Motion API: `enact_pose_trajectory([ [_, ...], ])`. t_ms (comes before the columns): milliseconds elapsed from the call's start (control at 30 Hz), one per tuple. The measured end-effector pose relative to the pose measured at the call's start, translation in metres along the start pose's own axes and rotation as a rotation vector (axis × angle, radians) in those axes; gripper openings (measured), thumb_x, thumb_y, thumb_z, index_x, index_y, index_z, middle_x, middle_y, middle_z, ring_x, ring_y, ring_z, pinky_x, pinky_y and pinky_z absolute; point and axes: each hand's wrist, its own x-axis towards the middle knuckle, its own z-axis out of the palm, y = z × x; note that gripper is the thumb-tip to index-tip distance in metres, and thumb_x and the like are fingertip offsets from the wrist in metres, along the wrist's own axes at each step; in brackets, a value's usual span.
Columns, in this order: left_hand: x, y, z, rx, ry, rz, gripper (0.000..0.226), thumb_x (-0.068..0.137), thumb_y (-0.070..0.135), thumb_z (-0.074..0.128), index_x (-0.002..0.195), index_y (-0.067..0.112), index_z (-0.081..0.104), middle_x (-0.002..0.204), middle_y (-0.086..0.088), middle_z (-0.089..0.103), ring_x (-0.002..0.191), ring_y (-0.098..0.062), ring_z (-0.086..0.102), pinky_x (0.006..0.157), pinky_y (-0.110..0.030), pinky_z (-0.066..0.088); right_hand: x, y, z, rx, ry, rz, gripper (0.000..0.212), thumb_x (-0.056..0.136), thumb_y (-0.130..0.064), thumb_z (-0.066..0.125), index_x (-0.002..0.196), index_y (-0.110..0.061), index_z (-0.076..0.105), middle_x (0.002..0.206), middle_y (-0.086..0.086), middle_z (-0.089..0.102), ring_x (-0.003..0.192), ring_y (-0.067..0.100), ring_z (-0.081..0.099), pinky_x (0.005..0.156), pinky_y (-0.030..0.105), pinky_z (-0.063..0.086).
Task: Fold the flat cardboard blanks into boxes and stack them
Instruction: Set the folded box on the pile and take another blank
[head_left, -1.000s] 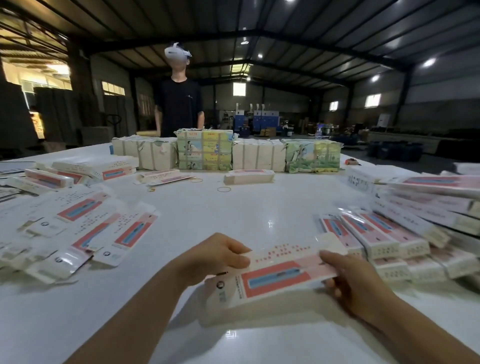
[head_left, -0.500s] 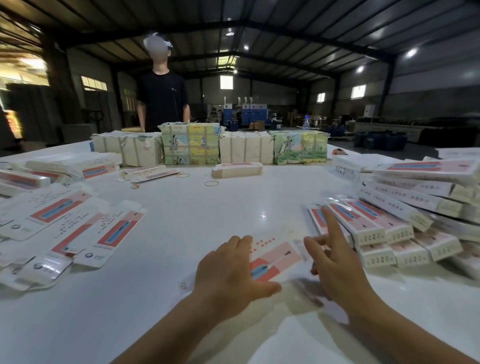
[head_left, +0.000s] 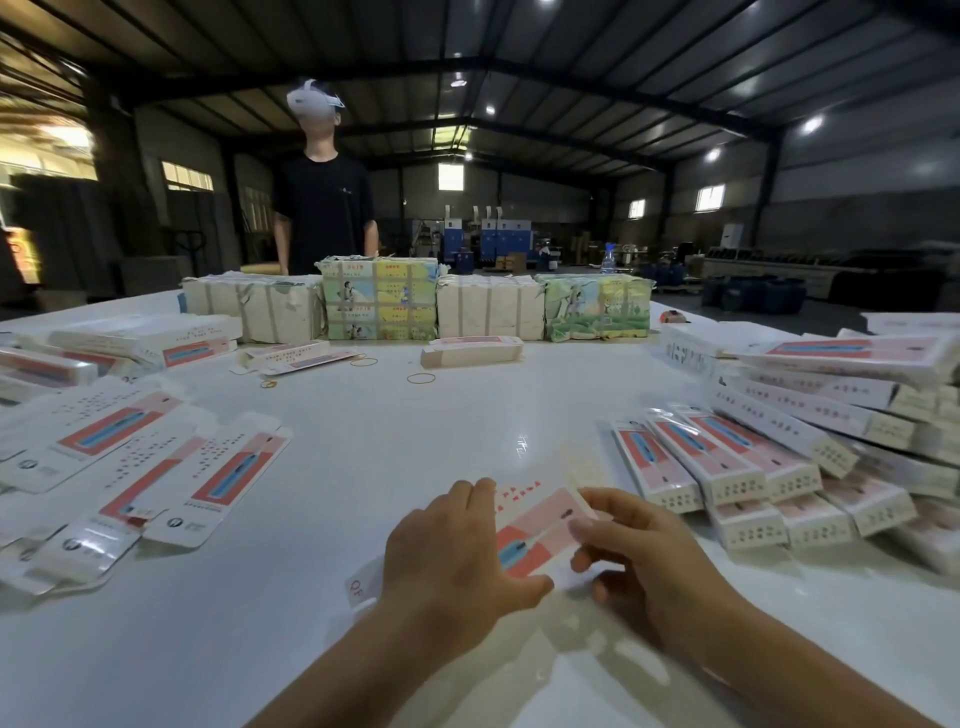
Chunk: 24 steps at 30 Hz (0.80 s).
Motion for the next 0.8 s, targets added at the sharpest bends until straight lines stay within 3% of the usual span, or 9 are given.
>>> enact_pose_trajectory([
  [133,0.0,0.002,0.0,0.031,0.005,0.084,0.083,0.065,0.079,0.053,0.129,0.034,0.026,0.111,0.017,0.045,0.084,-0.008,0.046,0.071,-0.018,0.034,0.002,-0.001,-0.007,0.047,-0.129,0.03,0.007,0.075,-0.009,0.071,0.081,-0.005,0.073,0.085,0.019,0.071,0.058,0.021,0.06,0.046,0.028,0.047],
  [267,0.002,-0.003,-0.004,-0.009,-0.005,0.124,0.066,0.069,0.072,0.056,0.122,0.037,0.037,0.111,0.019,0.052,0.081,-0.008,0.051,0.068,-0.017,0.041,0.001,0.003,-0.006,-0.043,-0.24,0.011,0.02,0.065,-0.011,0.073,0.085,-0.008,0.075,0.078,0.016,0.067,0.054,0.022,0.058,0.047,0.029,0.045],
  [433,0.006,-0.009,-0.009,-0.099,-0.061,0.1,0.061,0.069,0.072,0.055,0.117,0.036,0.045,0.113,0.017,0.058,0.084,-0.007,0.057,0.075,-0.025,0.053,-0.002,0.008,0.0,-0.158,-0.128,-0.115,0.025,0.078,-0.015,0.071,0.1,-0.027,0.067,0.078,0.01,0.068,0.055,0.024,0.057,0.047,0.031,0.047],
  [533,0.007,-0.013,-0.01,-0.19,-0.105,0.047,0.06,0.066,0.074,0.052,0.112,0.037,0.045,0.114,0.018,0.058,0.082,-0.008,0.06,0.074,-0.025,0.054,0.0,0.01,0.002,-0.223,0.124,-0.202,0.041,0.083,-0.015,0.07,0.106,-0.043,0.05,0.066,0.0,0.066,0.049,0.015,0.056,0.046,0.024,0.045],
  [633,0.008,-0.017,-0.01,-0.225,-0.108,0.01,0.06,0.068,0.075,0.053,0.113,0.037,0.045,0.116,0.018,0.058,0.081,-0.007,0.061,0.074,-0.025,0.055,0.001,0.011,-0.004,-0.203,0.349,-0.33,0.027,0.085,-0.011,0.068,0.102,-0.029,0.061,0.062,-0.005,0.063,0.05,0.009,0.057,0.047,0.019,0.046],
  [700,0.008,-0.018,-0.008,-0.248,-0.125,-0.005,0.059,0.069,0.075,0.054,0.114,0.039,0.044,0.117,0.019,0.056,0.081,-0.007,0.062,0.074,-0.023,0.055,0.0,0.011,-0.003,-0.252,0.333,-0.359,0.019,0.087,-0.008,0.065,0.097,-0.023,0.07,0.072,-0.007,0.066,0.054,0.006,0.057,0.05,0.018,0.048],
  [800,0.008,-0.015,-0.005,-0.274,-0.154,-0.018,0.064,0.068,0.077,0.053,0.119,0.04,0.042,0.12,0.02,0.054,0.082,-0.008,0.062,0.074,-0.021,0.055,-0.003,0.014,0.006,-0.304,0.254,-0.37,0.023,0.091,-0.01,0.06,0.1,-0.03,0.068,0.086,-0.007,0.065,0.06,0.004,0.058,0.053,0.018,0.048],
])
